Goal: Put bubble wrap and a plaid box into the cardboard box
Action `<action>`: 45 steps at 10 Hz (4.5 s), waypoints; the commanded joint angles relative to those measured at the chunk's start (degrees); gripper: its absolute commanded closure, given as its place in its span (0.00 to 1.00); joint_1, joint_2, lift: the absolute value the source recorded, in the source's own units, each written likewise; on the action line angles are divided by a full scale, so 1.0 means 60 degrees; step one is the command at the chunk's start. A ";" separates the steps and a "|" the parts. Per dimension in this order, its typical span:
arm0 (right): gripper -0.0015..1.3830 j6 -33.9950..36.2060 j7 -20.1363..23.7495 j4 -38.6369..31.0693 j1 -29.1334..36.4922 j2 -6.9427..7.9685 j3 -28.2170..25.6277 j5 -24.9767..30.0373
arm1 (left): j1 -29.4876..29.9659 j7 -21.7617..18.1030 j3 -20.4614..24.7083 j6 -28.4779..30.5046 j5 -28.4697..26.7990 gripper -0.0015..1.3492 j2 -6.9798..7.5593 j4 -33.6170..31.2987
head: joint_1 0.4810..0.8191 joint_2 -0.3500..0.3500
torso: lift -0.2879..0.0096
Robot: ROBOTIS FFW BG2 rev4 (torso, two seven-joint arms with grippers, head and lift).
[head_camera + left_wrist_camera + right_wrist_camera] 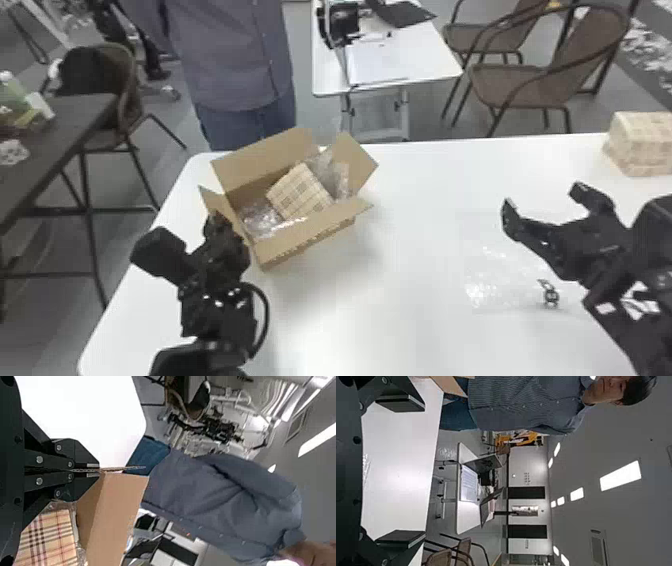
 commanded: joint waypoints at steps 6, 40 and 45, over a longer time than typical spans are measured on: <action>0.12 0.0281 0.0155 0.0042 -0.0040 -0.0024 0.0109 -0.0010 | -0.0142 0.2819 -0.1381 -0.4948 0.0431 0.91 -0.0025 0.1700 | 0.63 0.83 | 0.61; 0.12 0.0735 -0.1251 -0.2375 0.4018 -0.0083 -0.0272 0.0781 | 0.4927 -0.2337 0.0362 -0.1623 -0.4740 0.10 -0.0025 -0.2489 | 0.63 0.71 | 0.61; 0.12 0.0735 -0.1251 -0.2375 0.4003 -0.0039 -0.0272 0.0810 | 0.4912 -0.2337 0.0377 -0.1710 -0.4784 0.10 -0.0025 -0.2474 | 0.63 0.71 | 0.61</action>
